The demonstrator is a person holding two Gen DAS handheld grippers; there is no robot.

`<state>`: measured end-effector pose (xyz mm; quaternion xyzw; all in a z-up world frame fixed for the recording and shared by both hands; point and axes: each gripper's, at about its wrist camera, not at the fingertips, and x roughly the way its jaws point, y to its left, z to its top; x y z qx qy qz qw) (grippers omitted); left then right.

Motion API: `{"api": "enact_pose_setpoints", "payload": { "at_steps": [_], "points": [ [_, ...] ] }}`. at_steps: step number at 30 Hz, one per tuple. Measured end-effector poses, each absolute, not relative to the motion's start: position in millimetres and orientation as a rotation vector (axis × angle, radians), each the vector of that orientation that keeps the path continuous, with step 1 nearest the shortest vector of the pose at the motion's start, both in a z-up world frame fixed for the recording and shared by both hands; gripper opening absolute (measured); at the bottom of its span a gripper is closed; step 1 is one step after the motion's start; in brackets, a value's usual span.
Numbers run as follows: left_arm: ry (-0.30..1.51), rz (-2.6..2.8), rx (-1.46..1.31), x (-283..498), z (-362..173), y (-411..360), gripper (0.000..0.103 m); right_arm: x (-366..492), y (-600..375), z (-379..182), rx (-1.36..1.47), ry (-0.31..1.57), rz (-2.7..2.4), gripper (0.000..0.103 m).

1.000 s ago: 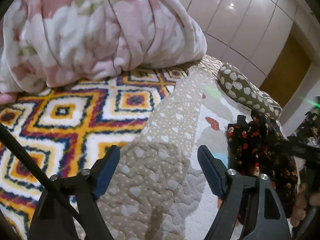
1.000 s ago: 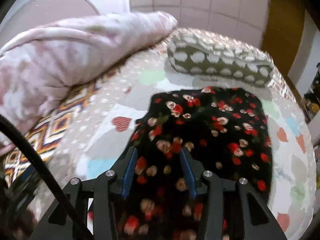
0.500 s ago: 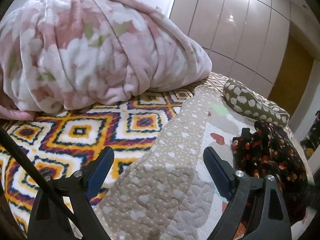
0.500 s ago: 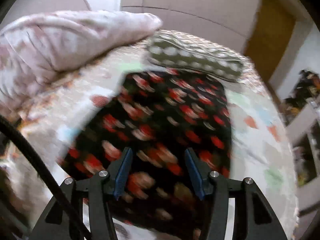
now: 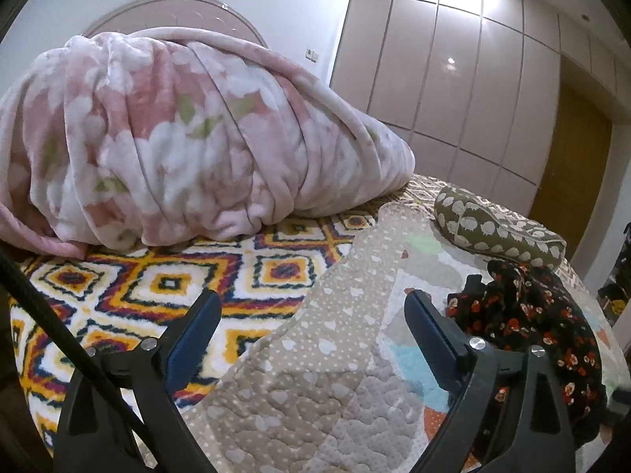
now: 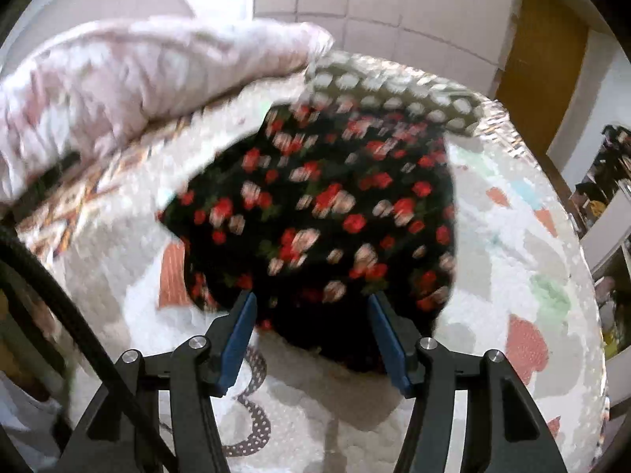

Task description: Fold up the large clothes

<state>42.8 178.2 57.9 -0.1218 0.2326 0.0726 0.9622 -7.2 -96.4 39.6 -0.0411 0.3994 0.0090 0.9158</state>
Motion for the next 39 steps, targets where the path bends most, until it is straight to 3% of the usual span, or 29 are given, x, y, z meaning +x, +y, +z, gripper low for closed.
{"api": "enact_pose_setpoints", "payload": {
  "at_steps": [4,9,17,28,39],
  "points": [
    [0.501,0.141,-0.217,48,54,173,0.093,8,-113,49,-0.042,0.803,-0.035,0.063],
    [0.525,0.161,-0.149,56,47,165,0.093,34,-130,-2,-0.011,0.969,-0.074,0.066],
    [0.436,0.229,-0.069,32,62,147,0.097,-14,-134,30,0.021,0.870,-0.047,0.070],
    [0.335,0.117,0.019,-65,124,82,0.103,-89,-181,16,0.076,0.829,-0.086,0.071],
    [0.390,-0.030,-0.058,-123,150,54,0.103,-147,-218,29,0.169,0.757,-0.157,0.076]
  ]
}}
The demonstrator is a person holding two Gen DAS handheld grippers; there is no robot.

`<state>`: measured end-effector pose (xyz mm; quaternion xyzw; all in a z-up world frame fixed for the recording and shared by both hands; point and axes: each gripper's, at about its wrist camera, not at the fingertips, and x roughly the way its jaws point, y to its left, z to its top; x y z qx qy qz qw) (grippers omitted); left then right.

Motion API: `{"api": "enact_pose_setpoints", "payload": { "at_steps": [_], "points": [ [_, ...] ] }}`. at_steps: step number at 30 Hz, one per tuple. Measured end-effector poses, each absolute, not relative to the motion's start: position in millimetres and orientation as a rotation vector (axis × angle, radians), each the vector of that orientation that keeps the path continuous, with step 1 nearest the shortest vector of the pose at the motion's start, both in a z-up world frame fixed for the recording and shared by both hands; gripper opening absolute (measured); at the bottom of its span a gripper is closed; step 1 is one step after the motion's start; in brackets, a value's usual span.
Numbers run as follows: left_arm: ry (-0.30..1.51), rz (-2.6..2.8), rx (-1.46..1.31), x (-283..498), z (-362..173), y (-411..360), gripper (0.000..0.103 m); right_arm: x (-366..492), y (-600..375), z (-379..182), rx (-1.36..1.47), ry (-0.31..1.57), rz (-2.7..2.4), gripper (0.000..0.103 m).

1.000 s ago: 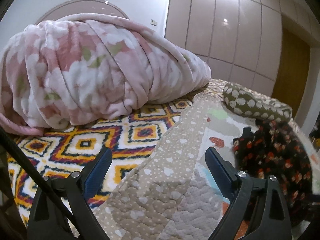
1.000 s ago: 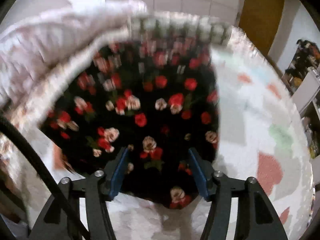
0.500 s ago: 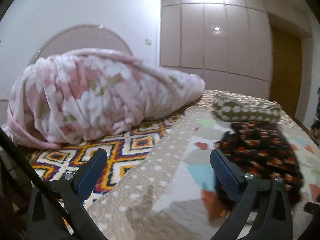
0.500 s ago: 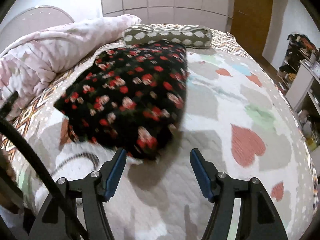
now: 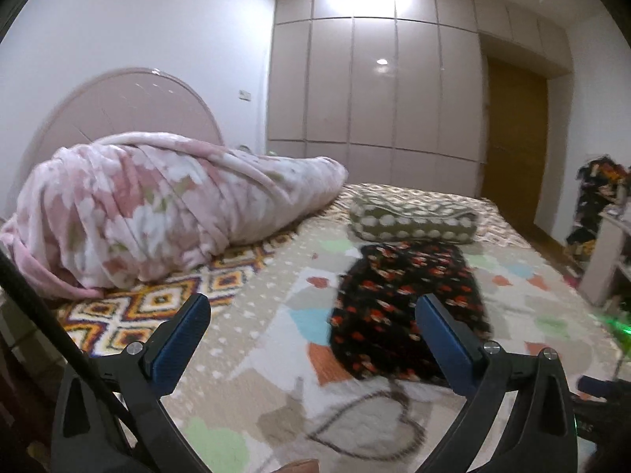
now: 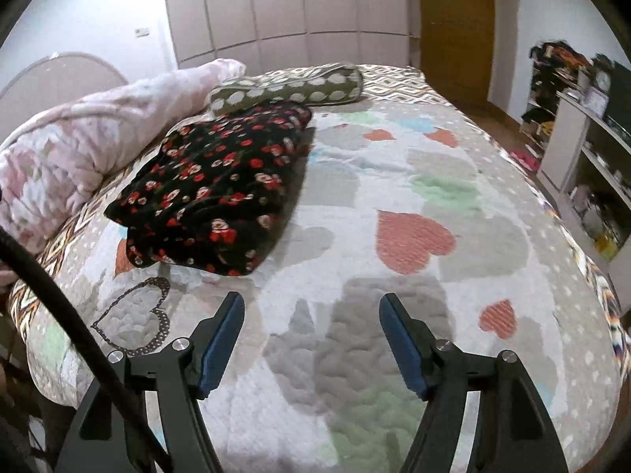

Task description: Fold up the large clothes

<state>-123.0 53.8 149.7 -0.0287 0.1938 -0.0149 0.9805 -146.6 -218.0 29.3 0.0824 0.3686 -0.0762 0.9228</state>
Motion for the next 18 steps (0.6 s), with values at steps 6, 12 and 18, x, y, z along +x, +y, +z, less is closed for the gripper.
{"api": "enact_pose_setpoints", "payload": {
  "at_steps": [6,12,18],
  "points": [
    [0.542,-0.053,-0.086,-124,129,56,0.103,-156,-223,23,0.197,0.773,-0.197,0.077],
    [0.633,-0.027,-0.080,-120,96,58,0.103,-150,-205,9,0.143,0.820,-0.203,0.077],
    [0.681,-0.033,-0.075,-118,76,56,0.103,-142,-185,-1,0.079,0.851,-0.189,0.078]
  ]
}}
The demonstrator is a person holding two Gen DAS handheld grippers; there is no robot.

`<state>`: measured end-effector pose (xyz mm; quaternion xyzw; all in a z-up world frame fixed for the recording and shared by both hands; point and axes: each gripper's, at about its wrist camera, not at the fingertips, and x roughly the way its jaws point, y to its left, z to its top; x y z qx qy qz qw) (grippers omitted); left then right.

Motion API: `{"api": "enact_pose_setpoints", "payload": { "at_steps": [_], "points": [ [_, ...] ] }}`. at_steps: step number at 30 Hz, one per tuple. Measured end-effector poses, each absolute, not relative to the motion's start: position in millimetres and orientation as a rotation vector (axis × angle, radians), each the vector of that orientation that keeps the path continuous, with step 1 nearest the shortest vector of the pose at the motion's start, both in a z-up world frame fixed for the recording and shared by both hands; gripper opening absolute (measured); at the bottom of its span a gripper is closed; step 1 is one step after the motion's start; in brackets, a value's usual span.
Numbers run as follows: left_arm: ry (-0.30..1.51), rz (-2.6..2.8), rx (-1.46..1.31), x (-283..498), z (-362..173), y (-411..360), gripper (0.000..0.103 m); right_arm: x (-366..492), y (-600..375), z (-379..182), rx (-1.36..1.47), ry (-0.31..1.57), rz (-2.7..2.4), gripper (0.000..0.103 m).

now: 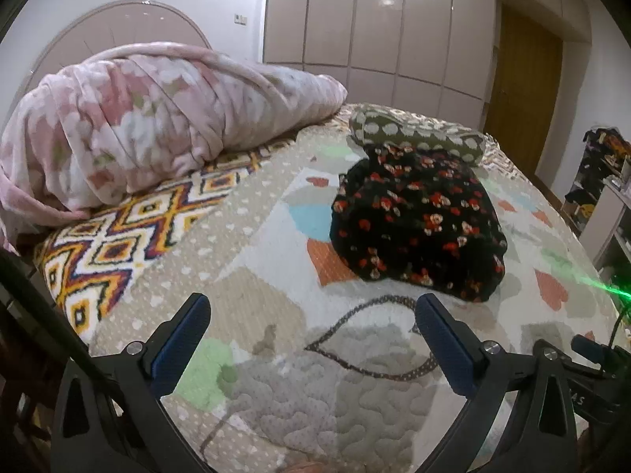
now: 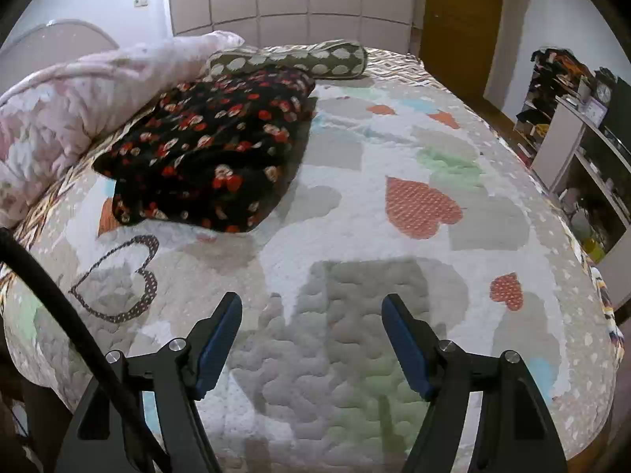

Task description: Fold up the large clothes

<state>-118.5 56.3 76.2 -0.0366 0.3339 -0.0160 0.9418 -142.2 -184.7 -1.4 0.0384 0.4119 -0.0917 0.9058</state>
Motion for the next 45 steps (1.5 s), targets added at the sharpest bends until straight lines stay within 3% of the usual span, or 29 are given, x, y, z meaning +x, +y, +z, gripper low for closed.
{"api": "enact_pose_setpoints", "payload": {
  "at_steps": [29,45],
  "points": [
    [0.967,-0.006,-0.051,-88,-12,54,0.103,-133,-162,-35,0.047,0.936,-0.202,0.080],
    [0.948,0.012,0.042,-88,-26,44,0.103,-134,-158,-36,0.048,0.936,-0.199,0.080]
  ]
}}
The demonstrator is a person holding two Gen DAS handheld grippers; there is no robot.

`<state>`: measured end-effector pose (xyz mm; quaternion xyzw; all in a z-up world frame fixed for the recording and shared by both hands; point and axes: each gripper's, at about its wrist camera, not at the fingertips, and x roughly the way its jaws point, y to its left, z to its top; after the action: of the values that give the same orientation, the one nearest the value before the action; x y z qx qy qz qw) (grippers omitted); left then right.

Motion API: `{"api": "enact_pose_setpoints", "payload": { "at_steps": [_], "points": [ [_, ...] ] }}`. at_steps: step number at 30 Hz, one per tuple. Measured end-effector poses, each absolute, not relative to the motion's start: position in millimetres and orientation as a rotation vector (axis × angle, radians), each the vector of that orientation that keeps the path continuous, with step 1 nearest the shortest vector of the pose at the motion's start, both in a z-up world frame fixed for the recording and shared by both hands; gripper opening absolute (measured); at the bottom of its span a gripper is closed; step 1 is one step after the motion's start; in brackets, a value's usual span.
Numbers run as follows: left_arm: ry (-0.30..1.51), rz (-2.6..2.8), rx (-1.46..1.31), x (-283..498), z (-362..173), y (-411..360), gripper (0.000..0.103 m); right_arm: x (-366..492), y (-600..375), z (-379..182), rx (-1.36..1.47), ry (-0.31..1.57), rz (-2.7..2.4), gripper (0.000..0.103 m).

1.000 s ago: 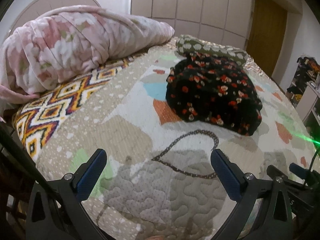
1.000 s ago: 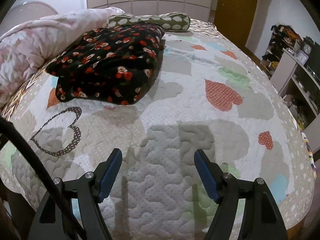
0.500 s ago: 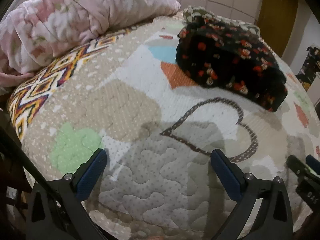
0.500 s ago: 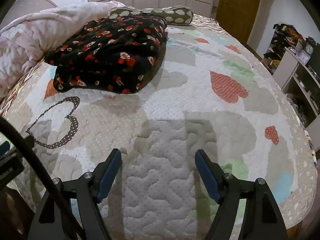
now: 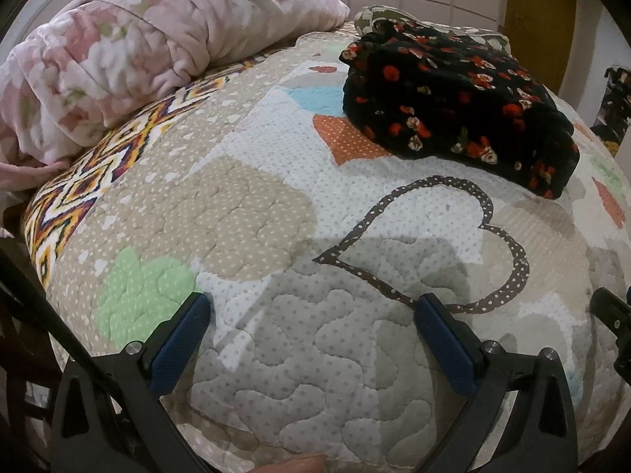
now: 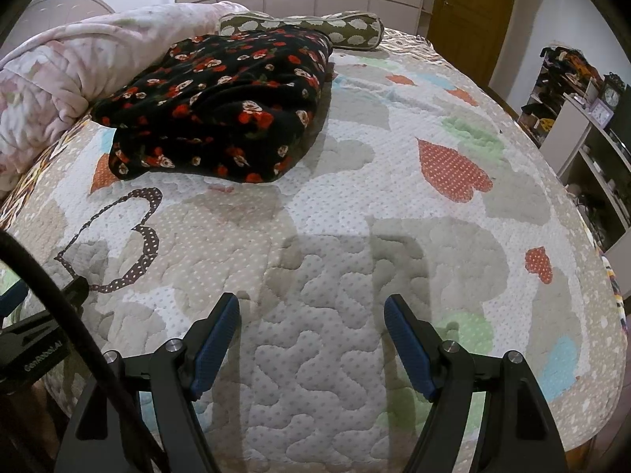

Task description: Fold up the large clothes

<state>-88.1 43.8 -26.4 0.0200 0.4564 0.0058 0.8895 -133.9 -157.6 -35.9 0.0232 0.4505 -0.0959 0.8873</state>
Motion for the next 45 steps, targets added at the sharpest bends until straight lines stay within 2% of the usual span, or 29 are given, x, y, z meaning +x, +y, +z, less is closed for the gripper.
{"api": "enact_pose_setpoints", "payload": {
  "at_steps": [19,45],
  "points": [
    [0.808,-0.082,-0.008,-119,42,39,0.103,-136,-164,-29,0.058,0.917,-0.231,0.080],
    [0.855,-0.155,-0.007,-120,38,32,0.103,-135,-155,-27,0.009,0.909,-0.237,0.081]
  ]
}}
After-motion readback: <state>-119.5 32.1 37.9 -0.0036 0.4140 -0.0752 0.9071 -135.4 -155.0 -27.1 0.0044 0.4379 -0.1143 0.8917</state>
